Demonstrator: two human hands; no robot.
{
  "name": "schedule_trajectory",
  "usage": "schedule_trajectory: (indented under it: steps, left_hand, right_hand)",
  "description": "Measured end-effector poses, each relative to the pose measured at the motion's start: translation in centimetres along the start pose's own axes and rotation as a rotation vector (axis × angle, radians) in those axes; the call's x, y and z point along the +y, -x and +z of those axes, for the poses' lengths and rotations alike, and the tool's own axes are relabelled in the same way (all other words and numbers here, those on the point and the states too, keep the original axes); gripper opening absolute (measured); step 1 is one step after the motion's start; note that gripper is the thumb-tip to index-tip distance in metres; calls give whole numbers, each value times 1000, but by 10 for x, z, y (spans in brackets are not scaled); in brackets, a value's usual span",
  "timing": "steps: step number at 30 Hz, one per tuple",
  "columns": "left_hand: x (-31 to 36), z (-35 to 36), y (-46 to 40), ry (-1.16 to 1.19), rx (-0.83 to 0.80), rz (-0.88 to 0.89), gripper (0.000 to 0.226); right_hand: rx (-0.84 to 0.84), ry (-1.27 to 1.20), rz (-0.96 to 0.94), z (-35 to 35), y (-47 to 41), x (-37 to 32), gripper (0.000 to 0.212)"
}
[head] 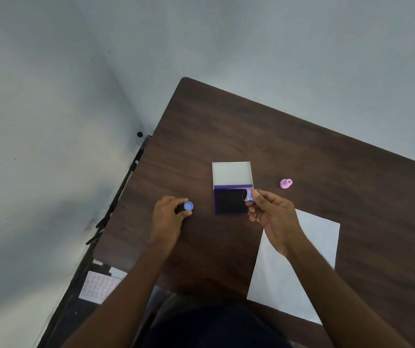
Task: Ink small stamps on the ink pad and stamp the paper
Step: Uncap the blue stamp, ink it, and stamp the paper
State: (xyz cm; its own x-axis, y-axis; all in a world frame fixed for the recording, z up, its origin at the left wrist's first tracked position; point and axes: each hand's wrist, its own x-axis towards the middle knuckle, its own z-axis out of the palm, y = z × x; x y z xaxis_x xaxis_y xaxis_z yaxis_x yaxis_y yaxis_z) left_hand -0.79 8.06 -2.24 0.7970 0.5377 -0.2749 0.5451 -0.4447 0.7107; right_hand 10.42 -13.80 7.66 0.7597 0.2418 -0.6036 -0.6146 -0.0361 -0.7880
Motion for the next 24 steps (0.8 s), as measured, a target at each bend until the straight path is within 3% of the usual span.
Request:
schedule_trajectory:
  steps: [8,14,18,24]
  left_hand:
    - [2,2,-1,-34,10,-7,43]
    - [25,-8,8,101,29,-46,41]
    - [69,-18,22,270,-10,125,33]
    - [131,-18,40,483,-165,265,48]
  right_hand:
    - [0,-7,21,0,2,3,22]
    - [-107,-186,103,3,10,1,27]
    - [-205,-346,134,9,18,-3,25]
    - [-318,-563,172,10,27,-3,31]
